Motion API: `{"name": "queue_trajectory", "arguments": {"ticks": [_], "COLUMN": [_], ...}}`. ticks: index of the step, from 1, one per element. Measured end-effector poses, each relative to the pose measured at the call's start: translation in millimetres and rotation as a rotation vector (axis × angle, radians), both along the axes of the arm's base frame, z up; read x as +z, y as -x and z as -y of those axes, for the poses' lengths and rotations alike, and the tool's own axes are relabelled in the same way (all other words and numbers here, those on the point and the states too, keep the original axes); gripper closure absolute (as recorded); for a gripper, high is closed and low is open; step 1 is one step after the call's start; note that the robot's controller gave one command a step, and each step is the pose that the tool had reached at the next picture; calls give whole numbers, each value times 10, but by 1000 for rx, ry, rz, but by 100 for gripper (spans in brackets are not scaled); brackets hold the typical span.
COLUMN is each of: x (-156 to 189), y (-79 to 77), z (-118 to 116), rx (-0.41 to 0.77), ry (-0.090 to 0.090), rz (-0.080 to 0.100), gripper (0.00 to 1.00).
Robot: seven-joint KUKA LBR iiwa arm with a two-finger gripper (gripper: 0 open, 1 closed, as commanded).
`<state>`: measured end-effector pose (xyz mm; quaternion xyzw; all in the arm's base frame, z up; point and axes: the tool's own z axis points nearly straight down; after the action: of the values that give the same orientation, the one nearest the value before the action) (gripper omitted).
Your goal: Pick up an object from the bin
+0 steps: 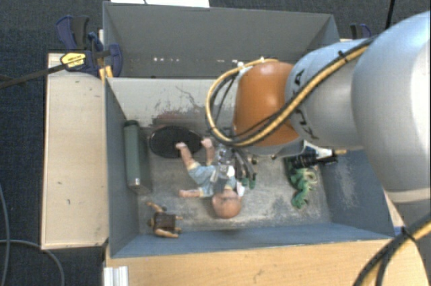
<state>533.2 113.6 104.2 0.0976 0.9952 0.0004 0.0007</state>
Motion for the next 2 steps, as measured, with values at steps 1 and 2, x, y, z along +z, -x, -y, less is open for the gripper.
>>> {"name": "queue_trajectory", "arguments": {"ticks": [1,2], "x": [157,258], "y": [5,-6], "z": [0,-1], "rx": [0,0], "ry": [0,-1], "rz": [-2,2], "gripper": [100,100]}}
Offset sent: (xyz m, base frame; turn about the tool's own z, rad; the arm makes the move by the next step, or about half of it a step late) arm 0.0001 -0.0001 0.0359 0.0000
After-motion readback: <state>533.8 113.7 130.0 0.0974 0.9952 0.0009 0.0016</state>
